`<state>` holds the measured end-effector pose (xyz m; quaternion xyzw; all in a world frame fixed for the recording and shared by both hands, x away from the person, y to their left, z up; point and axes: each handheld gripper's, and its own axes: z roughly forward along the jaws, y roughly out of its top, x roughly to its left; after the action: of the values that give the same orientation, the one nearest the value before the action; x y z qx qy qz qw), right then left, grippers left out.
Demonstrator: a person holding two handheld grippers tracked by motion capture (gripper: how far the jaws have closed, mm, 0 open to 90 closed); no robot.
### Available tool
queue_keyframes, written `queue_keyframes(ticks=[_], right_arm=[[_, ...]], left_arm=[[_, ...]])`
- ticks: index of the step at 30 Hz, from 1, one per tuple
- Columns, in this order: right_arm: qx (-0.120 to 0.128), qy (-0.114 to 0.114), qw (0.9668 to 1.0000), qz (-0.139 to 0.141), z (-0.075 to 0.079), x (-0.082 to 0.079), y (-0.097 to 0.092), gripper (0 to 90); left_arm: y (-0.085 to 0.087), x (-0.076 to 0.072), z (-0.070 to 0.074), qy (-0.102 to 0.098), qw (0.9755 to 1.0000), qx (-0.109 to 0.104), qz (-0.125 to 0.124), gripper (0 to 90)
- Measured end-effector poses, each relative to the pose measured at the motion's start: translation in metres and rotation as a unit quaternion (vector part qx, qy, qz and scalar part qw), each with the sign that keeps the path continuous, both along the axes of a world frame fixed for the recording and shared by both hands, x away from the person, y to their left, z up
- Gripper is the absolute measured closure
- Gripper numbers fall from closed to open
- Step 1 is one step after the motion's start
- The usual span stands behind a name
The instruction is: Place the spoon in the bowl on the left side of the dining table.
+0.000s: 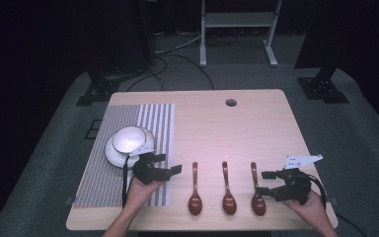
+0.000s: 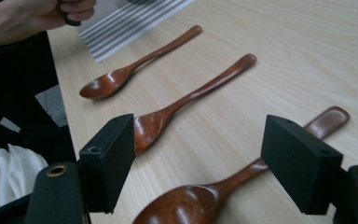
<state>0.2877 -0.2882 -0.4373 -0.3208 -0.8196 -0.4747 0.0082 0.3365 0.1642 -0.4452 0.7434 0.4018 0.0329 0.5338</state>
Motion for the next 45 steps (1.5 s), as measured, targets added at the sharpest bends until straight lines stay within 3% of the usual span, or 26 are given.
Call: queue_keyframes(ticks=[9, 19, 26, 45], right_arm=[[-0.012, 0.001, 0.9997, 0.023, 0.007, 0.005, 0.019, 24.6], [-0.027, 0.005, 0.9975, 0.065, 0.010, 0.008, 0.052, 24.6], [-0.034, 0.009, 0.9942, 0.102, 0.013, 0.012, 0.075, 24.9], [-0.045, 0.016, 0.9847, 0.168, 0.017, 0.015, 0.125, 26.4]], left_arm=[[0.001, 0.000, 0.002, -0.003, 1.0000, -0.005, 0.002, 2.2], [0.004, -0.001, 0.002, -0.002, 0.9999, -0.013, 0.002, 2.2], [0.004, -0.002, 0.002, -0.002, 0.9999, -0.012, -0.002, 2.2], [0.003, -0.002, 0.000, 0.002, 0.9999, -0.008, -0.008, 2.2]])
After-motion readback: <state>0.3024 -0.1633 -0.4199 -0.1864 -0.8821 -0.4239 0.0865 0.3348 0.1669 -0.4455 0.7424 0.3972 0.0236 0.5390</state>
